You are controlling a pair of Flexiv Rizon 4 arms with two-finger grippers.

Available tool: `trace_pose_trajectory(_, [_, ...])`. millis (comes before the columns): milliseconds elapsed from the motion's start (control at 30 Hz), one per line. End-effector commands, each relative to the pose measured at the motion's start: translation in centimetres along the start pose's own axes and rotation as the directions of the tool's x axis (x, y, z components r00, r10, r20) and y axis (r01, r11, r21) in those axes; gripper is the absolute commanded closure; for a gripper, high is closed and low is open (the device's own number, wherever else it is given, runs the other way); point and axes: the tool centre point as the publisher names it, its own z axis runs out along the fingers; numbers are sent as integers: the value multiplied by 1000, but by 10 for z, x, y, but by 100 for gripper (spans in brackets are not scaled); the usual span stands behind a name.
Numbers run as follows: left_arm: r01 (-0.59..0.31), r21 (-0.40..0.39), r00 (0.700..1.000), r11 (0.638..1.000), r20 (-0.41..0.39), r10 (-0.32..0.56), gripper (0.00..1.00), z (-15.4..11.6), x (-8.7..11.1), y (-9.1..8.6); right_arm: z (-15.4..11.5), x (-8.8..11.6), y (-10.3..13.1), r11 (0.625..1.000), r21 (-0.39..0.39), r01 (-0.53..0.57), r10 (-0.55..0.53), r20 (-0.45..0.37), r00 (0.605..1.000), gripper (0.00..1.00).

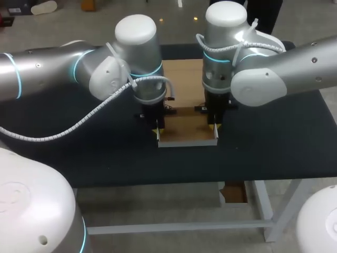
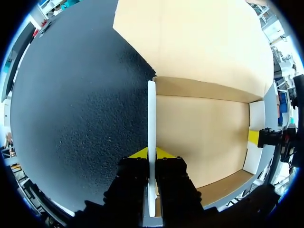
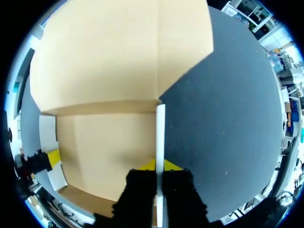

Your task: Assemble the packaging by folding the flat box into shape, placing the metal phone stand inside, and closing the box properly

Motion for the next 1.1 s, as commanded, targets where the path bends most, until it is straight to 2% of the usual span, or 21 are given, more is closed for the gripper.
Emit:
trace_pose_trajectory(33, [2, 9, 999, 1000, 34, -2, 100, 5, 8, 2, 0, 4, 0, 1000, 4, 1, -1, 2, 1000, 100])
trace_pose_trajectory(267, [2, 9, 999, 1000, 39, -3, 100, 5, 6, 2, -5, 5, -1, 1000, -10, 7, -6, 17, 1000, 100])
trace_pose_trajectory(300, [2, 10, 999, 1000, 40, -2, 100, 5, 6, 2, -7, 5, -1, 1000, -12, 5, -4, 22, 1000, 97])
trace_pose_trajectory(400, [2, 13, 999, 1000, 42, -2, 100, 4, 5, 2, -16, 2, -3, 999, -40, 5, -4, 18, 1000, 58])
trace_pose_trajectory(433, [2, 13, 999, 1000, 43, -2, 100, 4, 4, 2, -20, 1, -4, 999, -52, 8, -7, 19, 1000, 38])
trace_pose_trajectory(467, [2, 14, 999, 1000, 43, -2, 100, 4, 4, 2, -23, 0, -5, 998, -63, 12, -11, 18, 1000, 3])
trace_pose_trajectory(500, [2, 14, 999, 1000, 43, -3, 100, 3, 4, 2, -27, -1, -5, 997, -70, 10, -8, 20, 1000, 0])
trace_pose_trajectory(733, [3, 20, 999, 1000, 43, -4, 100, 1, 2, 3, -46, -6, -12, 990, -138, 30, -30, -4, 1000, 0])
trace_pose_trajectory(867, [3, 23, 999, 1000, 46, -4, 100, 0, 0, 3, -56, -11, -17, 980, -187, 72, -79, -33, 996, 0])
trace_pose_trajectory(1100, [-9, 28, 998, 1000, 57, 7, 100, -2, -3, 4, -80, -27, -30, 926, -321, 199, -231, -63, 971, 0])
